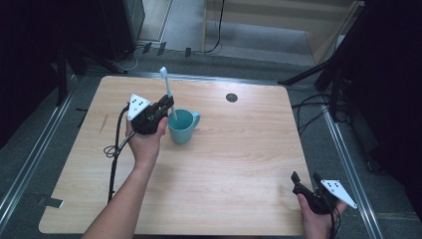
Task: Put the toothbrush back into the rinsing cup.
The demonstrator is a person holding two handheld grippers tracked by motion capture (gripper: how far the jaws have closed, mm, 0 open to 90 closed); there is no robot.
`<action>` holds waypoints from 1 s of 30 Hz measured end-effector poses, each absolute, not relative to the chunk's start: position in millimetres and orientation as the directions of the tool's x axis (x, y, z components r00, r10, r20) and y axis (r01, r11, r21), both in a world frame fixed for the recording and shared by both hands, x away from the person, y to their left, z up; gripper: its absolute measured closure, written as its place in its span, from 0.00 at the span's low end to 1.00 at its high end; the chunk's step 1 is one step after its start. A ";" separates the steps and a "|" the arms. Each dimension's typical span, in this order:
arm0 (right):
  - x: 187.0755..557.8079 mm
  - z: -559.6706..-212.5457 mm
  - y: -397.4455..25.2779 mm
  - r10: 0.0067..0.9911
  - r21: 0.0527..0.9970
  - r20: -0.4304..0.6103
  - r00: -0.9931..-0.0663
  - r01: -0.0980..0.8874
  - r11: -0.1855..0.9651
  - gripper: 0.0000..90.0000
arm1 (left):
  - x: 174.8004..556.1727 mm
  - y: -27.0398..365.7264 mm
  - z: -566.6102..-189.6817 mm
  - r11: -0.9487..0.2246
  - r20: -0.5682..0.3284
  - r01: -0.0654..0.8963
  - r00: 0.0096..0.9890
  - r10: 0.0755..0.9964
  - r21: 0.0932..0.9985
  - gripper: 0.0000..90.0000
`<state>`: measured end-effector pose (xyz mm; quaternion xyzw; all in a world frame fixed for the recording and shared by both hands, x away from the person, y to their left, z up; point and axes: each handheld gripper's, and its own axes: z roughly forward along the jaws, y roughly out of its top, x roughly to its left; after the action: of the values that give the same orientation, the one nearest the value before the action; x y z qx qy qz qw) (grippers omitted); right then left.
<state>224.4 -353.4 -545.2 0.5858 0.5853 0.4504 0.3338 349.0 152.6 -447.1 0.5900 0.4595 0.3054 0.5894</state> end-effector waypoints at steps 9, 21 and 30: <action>224.2 -545.2 -353.3 0.986 0.919 0.138 -0.092 0.384 -0.092 0.21 | 349.1 150.1 -467.7 0.054 -0.131 0.207 0.377 0.917 0.977 0.89; 224.3 -545.2 -353.2 0.987 0.919 0.135 -0.092 0.385 -0.090 0.21 | 346.7 140.7 -487.2 -0.032 -0.074 0.249 0.405 0.911 0.968 0.89; 224.4 -545.2 -353.5 0.986 0.918 0.138 -0.092 0.385 -0.092 0.21 | 348.9 136.3 -497.4 -0.092 -0.040 0.298 0.408 0.912 0.950 0.89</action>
<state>224.4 -353.5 -545.2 0.5856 0.5856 0.4508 0.3331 348.9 136.3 -497.4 0.6725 0.4499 0.3059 0.5018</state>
